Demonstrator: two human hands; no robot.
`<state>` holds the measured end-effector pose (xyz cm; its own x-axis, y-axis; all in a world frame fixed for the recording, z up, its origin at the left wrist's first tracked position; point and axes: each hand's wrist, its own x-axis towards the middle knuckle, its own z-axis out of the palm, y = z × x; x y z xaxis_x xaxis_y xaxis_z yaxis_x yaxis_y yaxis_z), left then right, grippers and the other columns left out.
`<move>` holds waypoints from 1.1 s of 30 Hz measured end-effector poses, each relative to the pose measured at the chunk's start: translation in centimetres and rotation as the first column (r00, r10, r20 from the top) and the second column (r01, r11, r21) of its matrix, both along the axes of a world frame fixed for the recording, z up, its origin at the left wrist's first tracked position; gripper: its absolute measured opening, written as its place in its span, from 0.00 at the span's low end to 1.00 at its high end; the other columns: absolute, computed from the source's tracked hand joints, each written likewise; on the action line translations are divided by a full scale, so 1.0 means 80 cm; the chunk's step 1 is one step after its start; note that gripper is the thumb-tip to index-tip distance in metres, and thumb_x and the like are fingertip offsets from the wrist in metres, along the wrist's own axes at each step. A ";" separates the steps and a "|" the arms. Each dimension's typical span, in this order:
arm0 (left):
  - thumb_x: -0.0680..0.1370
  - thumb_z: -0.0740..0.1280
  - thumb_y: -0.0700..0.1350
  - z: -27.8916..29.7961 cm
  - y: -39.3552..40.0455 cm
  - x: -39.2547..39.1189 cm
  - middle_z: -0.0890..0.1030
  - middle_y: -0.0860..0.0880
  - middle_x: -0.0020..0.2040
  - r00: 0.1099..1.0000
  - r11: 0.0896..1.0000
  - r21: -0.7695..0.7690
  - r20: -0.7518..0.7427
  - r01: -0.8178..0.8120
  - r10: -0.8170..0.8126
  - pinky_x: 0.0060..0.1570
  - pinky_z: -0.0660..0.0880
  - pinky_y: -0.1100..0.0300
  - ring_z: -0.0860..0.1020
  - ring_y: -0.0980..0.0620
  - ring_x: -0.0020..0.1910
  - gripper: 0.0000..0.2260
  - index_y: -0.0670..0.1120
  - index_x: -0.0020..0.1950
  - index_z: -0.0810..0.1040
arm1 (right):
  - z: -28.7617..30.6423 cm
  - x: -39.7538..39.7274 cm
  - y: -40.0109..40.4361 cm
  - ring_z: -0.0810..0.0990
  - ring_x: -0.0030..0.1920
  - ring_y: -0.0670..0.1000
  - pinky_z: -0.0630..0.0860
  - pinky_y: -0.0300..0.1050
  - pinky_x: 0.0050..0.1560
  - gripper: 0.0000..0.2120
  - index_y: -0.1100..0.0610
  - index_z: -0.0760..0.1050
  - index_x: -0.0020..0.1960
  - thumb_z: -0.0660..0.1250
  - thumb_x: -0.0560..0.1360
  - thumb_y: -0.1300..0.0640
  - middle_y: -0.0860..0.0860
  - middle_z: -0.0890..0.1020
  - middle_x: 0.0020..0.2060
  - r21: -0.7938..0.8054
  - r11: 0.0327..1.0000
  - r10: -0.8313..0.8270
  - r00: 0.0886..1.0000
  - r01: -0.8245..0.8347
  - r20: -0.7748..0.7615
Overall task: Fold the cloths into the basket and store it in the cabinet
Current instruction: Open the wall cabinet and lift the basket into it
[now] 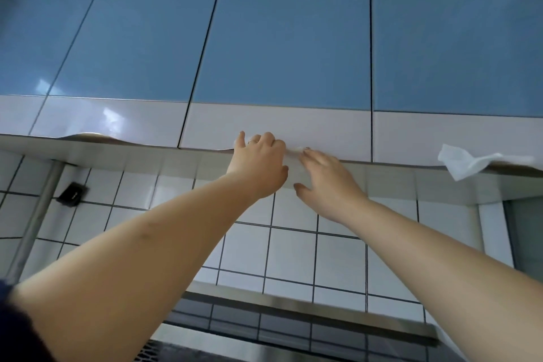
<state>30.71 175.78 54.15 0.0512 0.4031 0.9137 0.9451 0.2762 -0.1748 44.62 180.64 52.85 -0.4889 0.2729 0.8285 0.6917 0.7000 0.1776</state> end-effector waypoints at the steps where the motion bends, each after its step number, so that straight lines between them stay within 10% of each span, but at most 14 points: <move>1: 0.79 0.57 0.52 0.002 -0.001 0.000 0.69 0.46 0.66 1.000 1.000 0.009 0.008 0.003 -0.003 0.72 0.49 0.43 0.66 0.44 0.68 0.18 0.46 0.67 0.68 | -0.001 0.001 -0.001 0.54 0.75 0.52 0.54 0.48 0.74 0.30 0.55 0.56 0.75 0.61 0.77 0.50 0.51 0.56 0.76 -0.001 1.000 0.022 1.000 -0.022 -0.001; 8: 0.80 0.58 0.52 0.012 -0.028 -0.006 0.74 0.48 0.62 0.995 0.991 0.113 0.055 0.072 -0.078 0.71 0.53 0.47 0.71 0.46 0.65 0.15 0.49 0.64 0.71 | -0.034 0.016 -0.018 0.63 0.70 0.47 0.62 0.41 0.69 0.20 0.52 0.69 0.69 0.61 0.77 0.56 0.46 0.68 0.70 0.105 0.947 0.310 0.950 -0.305 -0.031; 12: 0.78 0.61 0.55 0.010 -0.059 -0.014 0.76 0.50 0.57 0.976 0.964 0.212 0.110 0.163 -0.189 0.70 0.57 0.49 0.75 0.48 0.56 0.14 0.49 0.59 0.74 | -0.043 0.007 -0.022 0.67 0.68 0.46 0.61 0.35 0.63 0.19 0.51 0.68 0.69 0.60 0.78 0.54 0.45 0.71 0.67 -0.124 0.909 0.376 0.912 -0.397 -0.164; 20: 0.75 0.67 0.57 0.003 -0.112 -0.039 0.72 0.58 0.44 0.930 0.863 0.421 0.102 0.281 -0.353 0.62 0.64 0.53 0.68 0.57 0.42 0.11 0.51 0.47 0.72 | -0.040 -0.063 -0.094 0.66 0.63 0.32 0.60 0.37 0.64 0.25 0.37 0.61 0.67 0.63 0.76 0.58 0.31 0.68 0.61 -0.192 0.512 0.716 0.539 -0.837 -0.443; 26: 0.74 0.69 0.52 -0.003 -0.156 -0.070 0.77 0.53 0.42 0.878 0.803 0.461 0.096 0.378 -0.469 0.62 0.67 0.47 0.71 0.55 0.43 0.11 0.45 0.46 0.75 | -0.048 -0.112 -0.120 0.59 0.70 0.36 0.56 0.33 0.63 0.31 0.40 0.56 0.73 0.62 0.76 0.60 0.37 0.64 0.70 -0.132 0.338 0.792 0.358 -0.932 -0.495; 33: 0.77 0.65 0.47 -0.014 -0.193 -0.129 0.79 0.55 0.43 0.845 0.772 0.521 0.163 0.364 -0.509 0.53 0.76 0.49 0.78 0.52 0.51 0.05 0.56 0.41 0.73 | -0.042 -0.172 -0.160 0.59 0.69 0.34 0.57 0.30 0.68 0.32 0.44 0.55 0.75 0.63 0.76 0.60 0.36 0.62 0.70 -0.133 0.344 0.835 0.368 -0.929 -0.409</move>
<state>20.41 160.33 52.99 -0.1670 -0.0630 0.9839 0.9678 -0.2010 0.1514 30.84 167.86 49.46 -0.4093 0.0409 0.9115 -0.3910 0.8947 -0.2158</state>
